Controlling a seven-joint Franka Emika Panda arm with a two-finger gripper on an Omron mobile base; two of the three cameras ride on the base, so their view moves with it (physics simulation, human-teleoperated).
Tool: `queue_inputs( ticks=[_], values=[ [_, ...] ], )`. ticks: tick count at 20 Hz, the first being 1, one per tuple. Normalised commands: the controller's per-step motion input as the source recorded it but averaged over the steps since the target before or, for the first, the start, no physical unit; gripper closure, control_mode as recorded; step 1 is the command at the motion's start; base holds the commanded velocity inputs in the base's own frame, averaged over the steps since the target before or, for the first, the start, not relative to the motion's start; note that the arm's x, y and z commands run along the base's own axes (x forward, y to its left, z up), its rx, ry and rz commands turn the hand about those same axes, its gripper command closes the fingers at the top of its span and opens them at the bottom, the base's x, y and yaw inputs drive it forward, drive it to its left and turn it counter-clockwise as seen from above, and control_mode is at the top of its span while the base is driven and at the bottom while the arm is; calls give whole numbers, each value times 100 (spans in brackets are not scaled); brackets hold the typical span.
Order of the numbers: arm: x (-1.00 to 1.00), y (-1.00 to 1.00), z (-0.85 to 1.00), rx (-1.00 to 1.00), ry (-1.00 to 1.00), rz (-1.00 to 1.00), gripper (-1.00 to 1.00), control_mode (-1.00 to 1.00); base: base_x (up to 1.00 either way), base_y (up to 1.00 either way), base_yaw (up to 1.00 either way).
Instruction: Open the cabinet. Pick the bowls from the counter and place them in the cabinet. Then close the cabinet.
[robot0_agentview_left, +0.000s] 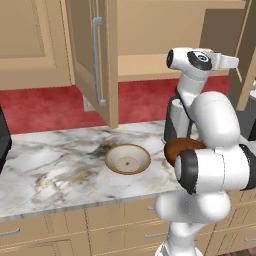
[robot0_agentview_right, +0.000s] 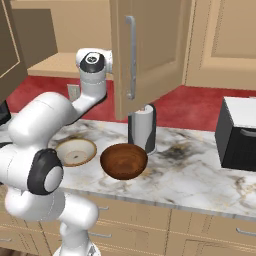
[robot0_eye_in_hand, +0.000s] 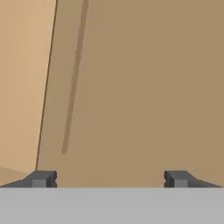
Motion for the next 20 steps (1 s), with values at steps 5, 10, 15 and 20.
queue_inputs(
  ticks=[5,10,15,20],
  values=[
    [-40,-100,21,0,-2,-40,-100,-100,0,0,0],
    [-22,3,1,1,-2,-1,-100,-100,0,0,0],
    [-100,99,-7,-18,3,29,-100,-100,0,0,0],
    [-93,44,0,-19,11,62,-100,-100,0,0,0]
  ],
)
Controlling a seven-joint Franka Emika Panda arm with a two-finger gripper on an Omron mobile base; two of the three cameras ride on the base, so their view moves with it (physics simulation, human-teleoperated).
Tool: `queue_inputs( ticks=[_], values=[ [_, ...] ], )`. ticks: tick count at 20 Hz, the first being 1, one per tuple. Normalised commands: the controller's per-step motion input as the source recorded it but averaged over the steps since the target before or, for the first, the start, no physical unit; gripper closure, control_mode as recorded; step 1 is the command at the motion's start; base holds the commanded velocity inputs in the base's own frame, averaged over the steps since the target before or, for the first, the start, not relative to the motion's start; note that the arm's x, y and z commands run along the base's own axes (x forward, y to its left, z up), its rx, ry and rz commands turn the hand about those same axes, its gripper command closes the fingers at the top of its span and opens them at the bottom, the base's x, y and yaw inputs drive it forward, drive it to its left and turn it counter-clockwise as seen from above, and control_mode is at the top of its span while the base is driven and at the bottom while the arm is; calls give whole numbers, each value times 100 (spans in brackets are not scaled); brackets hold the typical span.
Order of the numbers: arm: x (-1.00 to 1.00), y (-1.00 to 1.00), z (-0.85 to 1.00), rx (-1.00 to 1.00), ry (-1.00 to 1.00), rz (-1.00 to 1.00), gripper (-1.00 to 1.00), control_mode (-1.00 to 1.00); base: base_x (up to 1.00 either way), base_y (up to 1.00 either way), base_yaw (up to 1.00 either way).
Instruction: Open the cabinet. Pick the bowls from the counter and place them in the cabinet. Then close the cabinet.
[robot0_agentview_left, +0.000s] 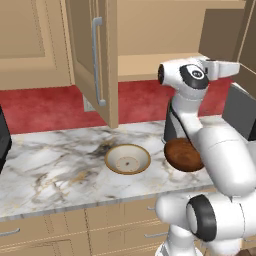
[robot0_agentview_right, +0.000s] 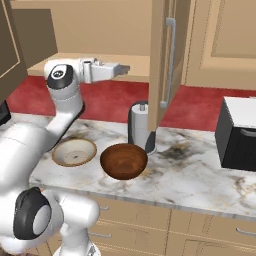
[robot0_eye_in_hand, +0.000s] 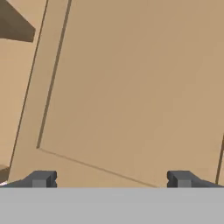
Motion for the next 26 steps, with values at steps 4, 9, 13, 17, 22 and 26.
queue_inputs(
  ticks=[4,9,13,17,22,26],
  values=[
    [-100,-1,0,-17,16,55,-100,-100,0,0,0],
    [-100,0,0,-26,30,45,-100,-100,0,0,0],
    [-89,23,-7,-36,59,32,-100,-100,0,0,0],
    [-10,29,-2,-5,21,3,-100,-100,0,0,0],
    [-13,78,43,0,42,-19,-100,-100,0,0,0],
    [-25,74,36,0,55,-34,-100,-100,0,0,0]
  ],
)
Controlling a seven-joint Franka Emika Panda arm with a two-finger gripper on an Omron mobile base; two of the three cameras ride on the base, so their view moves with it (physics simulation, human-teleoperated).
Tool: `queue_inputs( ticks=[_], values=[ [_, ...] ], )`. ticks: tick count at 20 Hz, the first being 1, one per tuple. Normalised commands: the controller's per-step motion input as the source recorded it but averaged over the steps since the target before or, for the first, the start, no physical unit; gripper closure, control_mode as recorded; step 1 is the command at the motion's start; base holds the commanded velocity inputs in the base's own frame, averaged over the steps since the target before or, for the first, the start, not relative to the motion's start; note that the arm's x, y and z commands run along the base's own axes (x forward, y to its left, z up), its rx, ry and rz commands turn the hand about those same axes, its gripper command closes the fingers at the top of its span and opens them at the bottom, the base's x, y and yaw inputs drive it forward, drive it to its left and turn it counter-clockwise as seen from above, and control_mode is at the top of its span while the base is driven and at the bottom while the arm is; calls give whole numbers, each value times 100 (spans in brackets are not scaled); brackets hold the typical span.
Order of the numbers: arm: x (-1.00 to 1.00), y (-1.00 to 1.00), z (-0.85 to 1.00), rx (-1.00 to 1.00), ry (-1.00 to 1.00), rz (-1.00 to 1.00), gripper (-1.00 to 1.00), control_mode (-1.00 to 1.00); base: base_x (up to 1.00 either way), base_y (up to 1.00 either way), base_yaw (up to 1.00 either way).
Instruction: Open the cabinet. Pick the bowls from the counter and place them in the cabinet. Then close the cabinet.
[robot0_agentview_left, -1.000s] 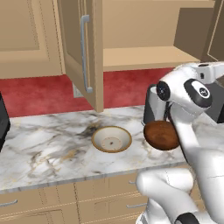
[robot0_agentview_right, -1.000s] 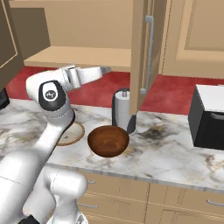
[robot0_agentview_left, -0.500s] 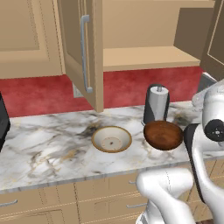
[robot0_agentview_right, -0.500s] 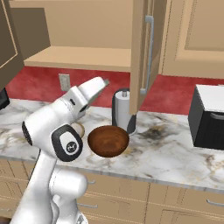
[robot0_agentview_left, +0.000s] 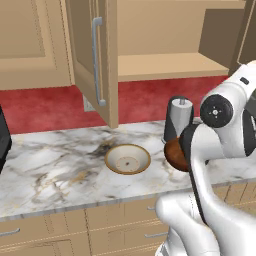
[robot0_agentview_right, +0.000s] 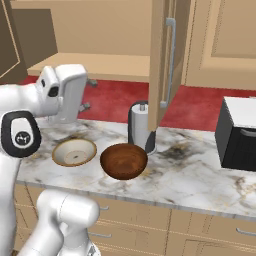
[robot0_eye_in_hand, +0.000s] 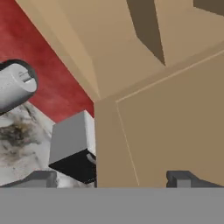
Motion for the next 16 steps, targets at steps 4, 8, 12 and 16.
queue_inputs(
  ticks=[4,8,12,16],
  values=[
    [-2,10,-4,5,14,-6,-100,-100,0,0,0],
    [-16,-14,-35,43,3,0,-100,-100,0,0,0],
    [-31,-25,-33,60,0,0,-100,-100,0,0,0],
    [-25,-4,-26,59,0,-6,-100,-100,0,0,0]
  ],
)
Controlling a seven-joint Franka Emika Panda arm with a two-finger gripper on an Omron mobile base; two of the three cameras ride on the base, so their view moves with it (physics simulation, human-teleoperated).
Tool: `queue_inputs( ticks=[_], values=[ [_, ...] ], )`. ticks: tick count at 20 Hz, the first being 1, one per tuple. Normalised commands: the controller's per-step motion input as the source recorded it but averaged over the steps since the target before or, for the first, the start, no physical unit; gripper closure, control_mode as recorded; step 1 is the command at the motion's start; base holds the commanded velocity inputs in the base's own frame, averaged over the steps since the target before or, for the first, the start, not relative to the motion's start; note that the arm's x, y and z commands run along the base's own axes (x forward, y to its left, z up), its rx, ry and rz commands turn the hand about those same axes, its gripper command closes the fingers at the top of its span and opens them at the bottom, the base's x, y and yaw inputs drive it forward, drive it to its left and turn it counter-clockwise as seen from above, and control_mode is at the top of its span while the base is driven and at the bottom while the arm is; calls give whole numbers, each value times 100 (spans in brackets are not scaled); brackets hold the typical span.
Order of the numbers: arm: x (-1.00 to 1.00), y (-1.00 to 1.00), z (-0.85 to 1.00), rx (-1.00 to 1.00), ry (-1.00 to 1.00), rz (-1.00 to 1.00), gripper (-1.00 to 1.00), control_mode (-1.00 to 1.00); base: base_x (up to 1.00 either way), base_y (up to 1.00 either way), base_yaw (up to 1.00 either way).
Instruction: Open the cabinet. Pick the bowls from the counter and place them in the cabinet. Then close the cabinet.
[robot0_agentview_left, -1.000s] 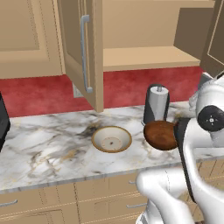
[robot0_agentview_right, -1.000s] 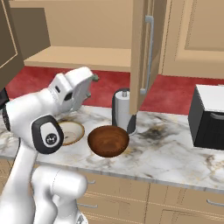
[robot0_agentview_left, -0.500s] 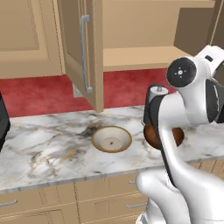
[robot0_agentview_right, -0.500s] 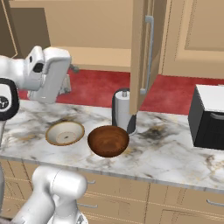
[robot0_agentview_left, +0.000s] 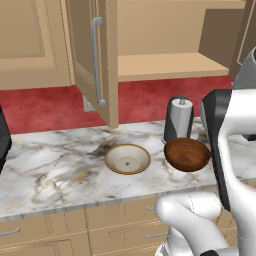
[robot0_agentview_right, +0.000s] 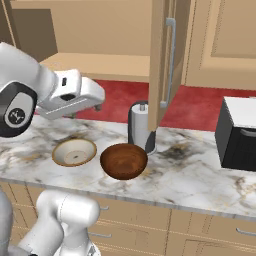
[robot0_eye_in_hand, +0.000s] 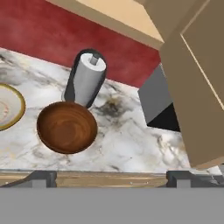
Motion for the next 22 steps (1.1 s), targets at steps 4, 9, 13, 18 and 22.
queue_inputs(
  ticks=[4,9,13,18,22],
  values=[
    [-39,-1,-19,64,-3,-16,-100,-100,0,0,0],
    [-45,0,-23,57,-5,-20,-100,-100,0,0,0],
    [-13,0,-22,38,-19,-20,-100,-100,0,0,0],
    [0,0,-2,0,0,0,-100,-100,0,0,0],
    [0,0,-35,-6,1,0,-100,-100,0,0,0]
  ],
)
